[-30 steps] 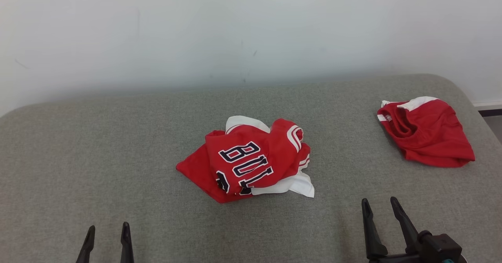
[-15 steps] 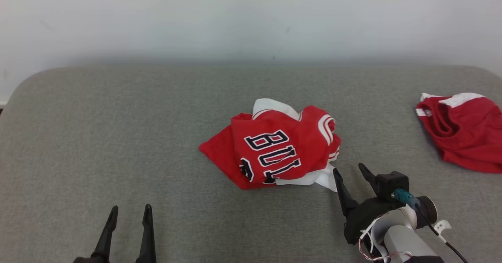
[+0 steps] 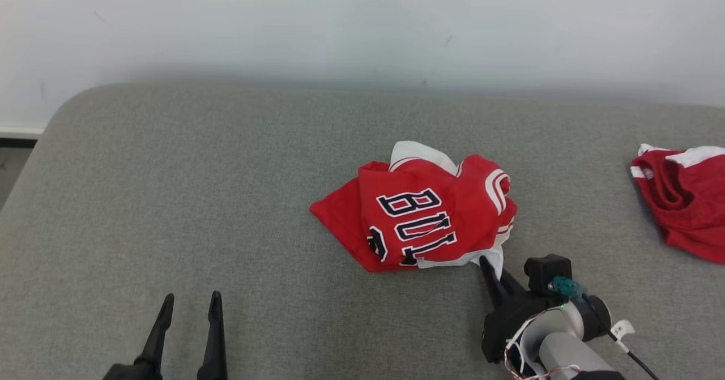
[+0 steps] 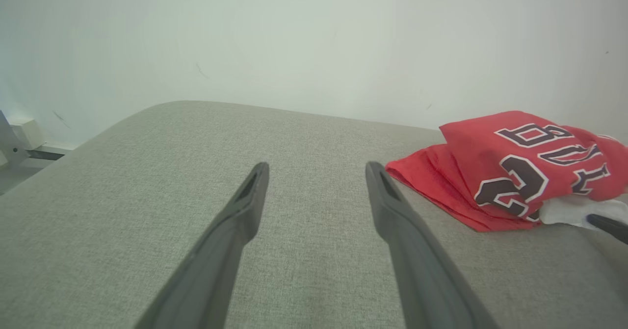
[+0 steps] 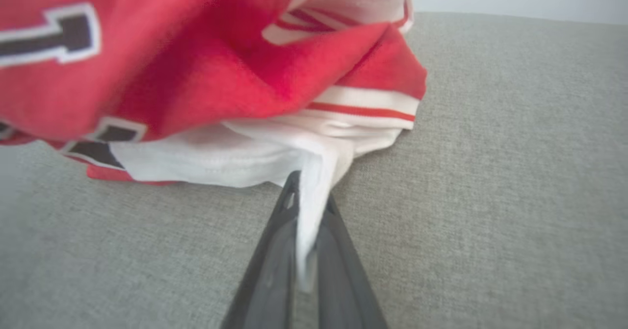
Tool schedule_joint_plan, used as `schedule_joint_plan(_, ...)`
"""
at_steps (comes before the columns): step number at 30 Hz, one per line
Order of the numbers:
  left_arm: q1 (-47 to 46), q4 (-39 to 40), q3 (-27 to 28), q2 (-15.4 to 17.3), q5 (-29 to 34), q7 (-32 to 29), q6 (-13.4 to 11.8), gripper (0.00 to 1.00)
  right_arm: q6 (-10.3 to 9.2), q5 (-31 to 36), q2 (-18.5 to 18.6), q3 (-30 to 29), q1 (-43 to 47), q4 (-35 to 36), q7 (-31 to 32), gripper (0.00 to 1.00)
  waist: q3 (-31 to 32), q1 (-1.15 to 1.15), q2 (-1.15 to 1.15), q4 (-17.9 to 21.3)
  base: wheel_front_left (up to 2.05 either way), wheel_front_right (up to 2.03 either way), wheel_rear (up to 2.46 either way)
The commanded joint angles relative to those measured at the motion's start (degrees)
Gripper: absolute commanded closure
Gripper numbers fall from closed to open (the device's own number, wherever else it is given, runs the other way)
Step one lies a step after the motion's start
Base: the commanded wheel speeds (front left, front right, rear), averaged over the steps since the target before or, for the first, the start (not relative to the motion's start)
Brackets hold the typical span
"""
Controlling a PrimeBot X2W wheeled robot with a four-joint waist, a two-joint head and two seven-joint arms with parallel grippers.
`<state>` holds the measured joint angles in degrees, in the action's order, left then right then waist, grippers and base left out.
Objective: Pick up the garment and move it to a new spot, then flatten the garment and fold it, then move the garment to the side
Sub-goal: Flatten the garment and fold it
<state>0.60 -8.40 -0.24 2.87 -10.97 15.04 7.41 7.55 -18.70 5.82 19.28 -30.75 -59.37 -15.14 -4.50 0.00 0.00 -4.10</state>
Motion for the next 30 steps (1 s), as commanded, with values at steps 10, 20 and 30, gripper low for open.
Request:
schedule_joint_plan(10,4.04,0.04,1.05,0.01,-1.66,0.14,0.02,0.0,-0.14,-7.95,6.71,8.1,13.54,21.21,-0.01,1.0,4.31,0.0,0.0,5.89,0.0,0.0,0.0)
schedule_joint_plan(20,2.62,-0.14,-0.33,0.06,-2.15,0.14,0.03,0.0,-0.13,-8.89,11.01,3.01,30.65,41.5,6.87,1.0,3.35,0.0,0.0,7.3,0.0,0.0,0.0)
schedule_joint_plan(30,1.61,-0.66,-0.19,0.03,-1.79,0.14,0.04,0.0,-0.14,-4.65,7.82,-2.3,41.96,54.42,15.1,0.62,2.21,0.0,0.0,8.18,0.0,0.0,0.0)
